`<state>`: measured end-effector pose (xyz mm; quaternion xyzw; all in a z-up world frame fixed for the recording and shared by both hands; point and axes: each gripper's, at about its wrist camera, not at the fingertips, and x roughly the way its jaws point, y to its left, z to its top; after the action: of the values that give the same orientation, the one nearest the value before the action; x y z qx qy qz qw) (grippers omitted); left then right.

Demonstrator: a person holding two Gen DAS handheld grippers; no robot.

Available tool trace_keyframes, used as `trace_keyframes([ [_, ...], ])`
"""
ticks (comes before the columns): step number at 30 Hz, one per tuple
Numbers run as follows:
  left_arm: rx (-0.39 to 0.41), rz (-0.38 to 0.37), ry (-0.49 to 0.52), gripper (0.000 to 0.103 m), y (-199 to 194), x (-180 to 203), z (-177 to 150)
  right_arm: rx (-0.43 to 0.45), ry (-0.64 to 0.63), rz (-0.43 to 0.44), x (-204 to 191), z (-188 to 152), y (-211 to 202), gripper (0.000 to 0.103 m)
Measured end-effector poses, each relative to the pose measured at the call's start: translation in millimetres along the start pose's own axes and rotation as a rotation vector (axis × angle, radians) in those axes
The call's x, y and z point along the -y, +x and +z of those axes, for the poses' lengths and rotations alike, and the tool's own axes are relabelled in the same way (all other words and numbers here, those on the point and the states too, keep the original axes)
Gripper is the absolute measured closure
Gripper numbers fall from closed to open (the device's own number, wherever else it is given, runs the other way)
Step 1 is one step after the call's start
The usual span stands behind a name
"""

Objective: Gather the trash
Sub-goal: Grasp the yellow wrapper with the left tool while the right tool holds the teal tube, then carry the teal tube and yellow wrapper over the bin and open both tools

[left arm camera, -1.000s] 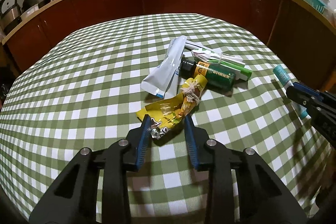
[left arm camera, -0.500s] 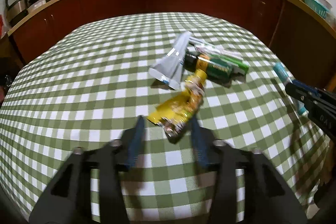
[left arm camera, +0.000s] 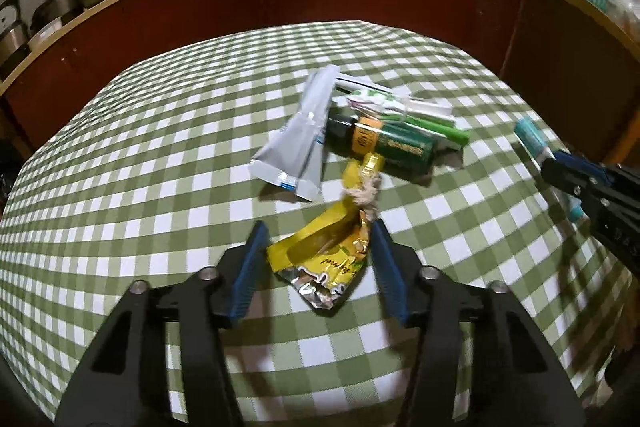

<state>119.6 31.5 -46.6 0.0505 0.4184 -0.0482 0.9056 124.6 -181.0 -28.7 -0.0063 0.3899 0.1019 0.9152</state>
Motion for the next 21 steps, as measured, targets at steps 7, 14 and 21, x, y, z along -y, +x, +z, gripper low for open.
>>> trace_keyframes([
  [7, 0.033, 0.010, -0.011, 0.059, -8, 3, -2, 0.001, 0.000, 0.000, 0, -1, 0, 0.088],
  [14, 0.059, 0.012, -0.023, 0.059, -30, 17, -6, 0.018, 0.008, -0.011, 7, -4, -10, 0.088],
  [21, 0.105, -0.011, -0.025, 0.059, -44, 54, 8, 0.048, 0.031, -0.048, 31, -6, -29, 0.088],
])
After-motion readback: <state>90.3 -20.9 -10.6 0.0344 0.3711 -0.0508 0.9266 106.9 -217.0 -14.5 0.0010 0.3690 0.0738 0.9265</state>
